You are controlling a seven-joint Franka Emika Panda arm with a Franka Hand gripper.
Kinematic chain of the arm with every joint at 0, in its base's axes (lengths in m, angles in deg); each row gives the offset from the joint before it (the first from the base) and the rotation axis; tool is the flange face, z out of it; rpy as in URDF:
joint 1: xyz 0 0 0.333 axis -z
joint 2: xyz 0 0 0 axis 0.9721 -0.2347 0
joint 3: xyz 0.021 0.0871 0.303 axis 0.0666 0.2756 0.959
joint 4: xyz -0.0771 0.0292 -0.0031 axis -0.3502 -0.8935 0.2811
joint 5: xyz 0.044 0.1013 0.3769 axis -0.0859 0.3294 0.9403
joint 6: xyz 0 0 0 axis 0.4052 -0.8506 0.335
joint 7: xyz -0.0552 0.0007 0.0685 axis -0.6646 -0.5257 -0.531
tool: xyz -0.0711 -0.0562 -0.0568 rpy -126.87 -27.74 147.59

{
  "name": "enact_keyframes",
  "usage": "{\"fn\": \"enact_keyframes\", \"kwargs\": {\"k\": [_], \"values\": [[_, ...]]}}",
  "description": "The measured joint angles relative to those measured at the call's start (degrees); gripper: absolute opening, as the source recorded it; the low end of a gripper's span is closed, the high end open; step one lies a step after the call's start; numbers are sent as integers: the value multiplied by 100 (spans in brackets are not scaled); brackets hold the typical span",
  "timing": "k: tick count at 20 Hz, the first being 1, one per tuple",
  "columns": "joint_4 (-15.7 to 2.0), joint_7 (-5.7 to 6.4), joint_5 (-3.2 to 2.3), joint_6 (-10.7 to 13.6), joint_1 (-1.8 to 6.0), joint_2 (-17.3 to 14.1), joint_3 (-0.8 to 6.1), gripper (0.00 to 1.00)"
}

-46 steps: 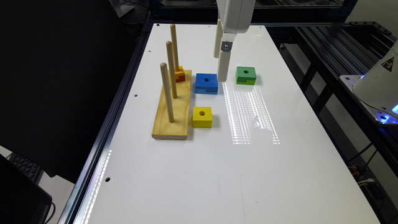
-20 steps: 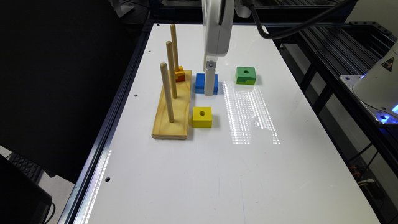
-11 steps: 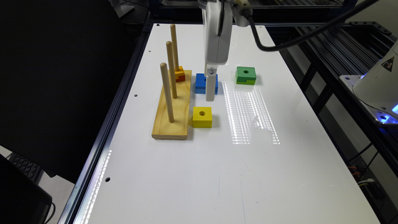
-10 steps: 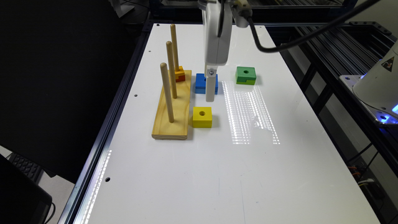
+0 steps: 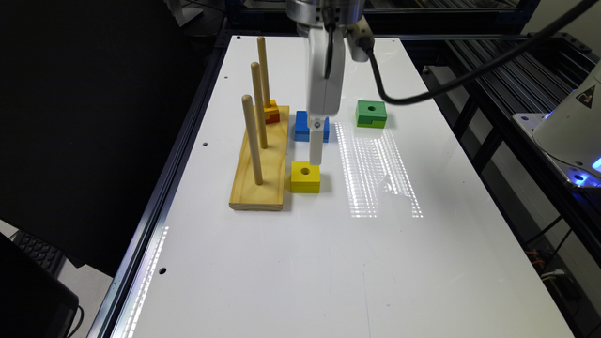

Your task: Pick up yellow block.

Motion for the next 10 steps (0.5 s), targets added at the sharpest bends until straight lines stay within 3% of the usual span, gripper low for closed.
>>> {"fn": "enact_keyframes", "kwargs": {"k": [10], "values": [[-4, 0, -39, -173, 1, -193, -11, 100]]}}
